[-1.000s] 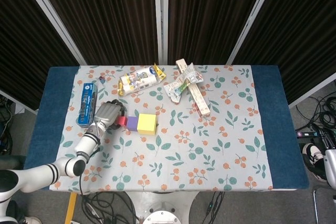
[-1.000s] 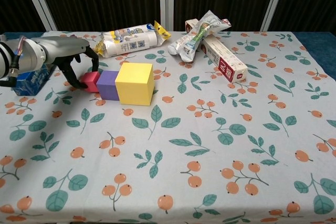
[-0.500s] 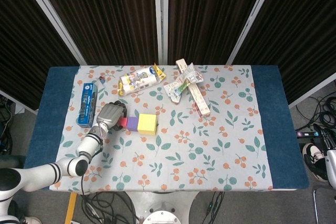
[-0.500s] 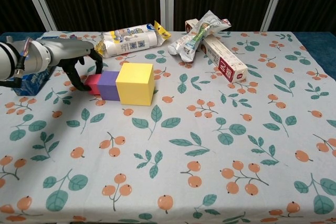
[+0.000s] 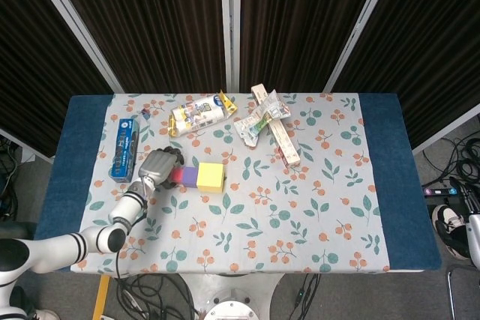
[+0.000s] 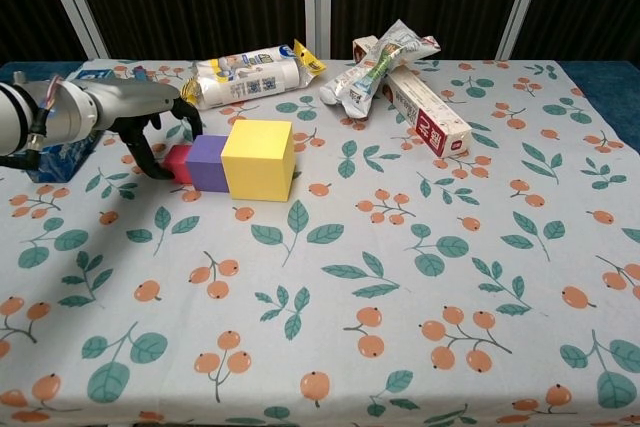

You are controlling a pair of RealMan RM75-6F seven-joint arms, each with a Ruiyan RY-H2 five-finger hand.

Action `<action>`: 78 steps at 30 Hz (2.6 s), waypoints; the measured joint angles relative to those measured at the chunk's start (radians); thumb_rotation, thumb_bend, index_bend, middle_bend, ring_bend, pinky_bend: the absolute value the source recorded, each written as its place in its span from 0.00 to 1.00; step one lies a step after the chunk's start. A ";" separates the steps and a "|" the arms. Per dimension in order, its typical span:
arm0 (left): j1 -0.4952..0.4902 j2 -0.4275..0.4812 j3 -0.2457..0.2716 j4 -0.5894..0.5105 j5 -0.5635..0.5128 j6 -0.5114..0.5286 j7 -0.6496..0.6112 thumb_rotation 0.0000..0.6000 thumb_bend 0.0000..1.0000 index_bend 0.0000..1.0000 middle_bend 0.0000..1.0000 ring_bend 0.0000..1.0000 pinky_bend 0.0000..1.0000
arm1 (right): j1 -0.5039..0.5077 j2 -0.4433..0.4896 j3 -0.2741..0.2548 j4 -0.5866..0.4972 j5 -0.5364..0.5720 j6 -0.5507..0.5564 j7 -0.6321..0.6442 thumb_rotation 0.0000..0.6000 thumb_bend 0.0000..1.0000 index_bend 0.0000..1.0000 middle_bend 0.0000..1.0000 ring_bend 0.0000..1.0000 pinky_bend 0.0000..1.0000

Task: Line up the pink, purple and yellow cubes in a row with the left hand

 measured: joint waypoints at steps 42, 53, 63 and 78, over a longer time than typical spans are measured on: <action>0.031 -0.131 -0.032 0.221 0.241 0.095 -0.079 1.00 0.09 0.26 0.14 0.12 0.21 | -0.012 0.005 0.003 -0.004 -0.002 0.022 0.001 1.00 0.24 0.06 0.16 0.12 0.22; 0.027 -0.129 -0.051 0.197 0.214 0.084 -0.045 1.00 0.09 0.26 0.14 0.12 0.21 | -0.017 0.005 0.003 0.003 0.002 0.024 0.011 1.00 0.24 0.06 0.16 0.12 0.22; 0.111 0.029 -0.059 -0.002 0.193 0.186 -0.050 1.00 0.09 0.25 0.14 0.12 0.21 | -0.005 -0.001 0.005 0.022 0.011 -0.006 0.042 1.00 0.24 0.06 0.16 0.12 0.22; 0.495 0.335 0.025 -0.296 0.358 0.659 -0.207 1.00 0.09 0.25 0.14 0.12 0.21 | 0.065 -0.017 -0.016 0.079 -0.035 -0.110 0.165 1.00 0.25 0.06 0.12 0.01 0.15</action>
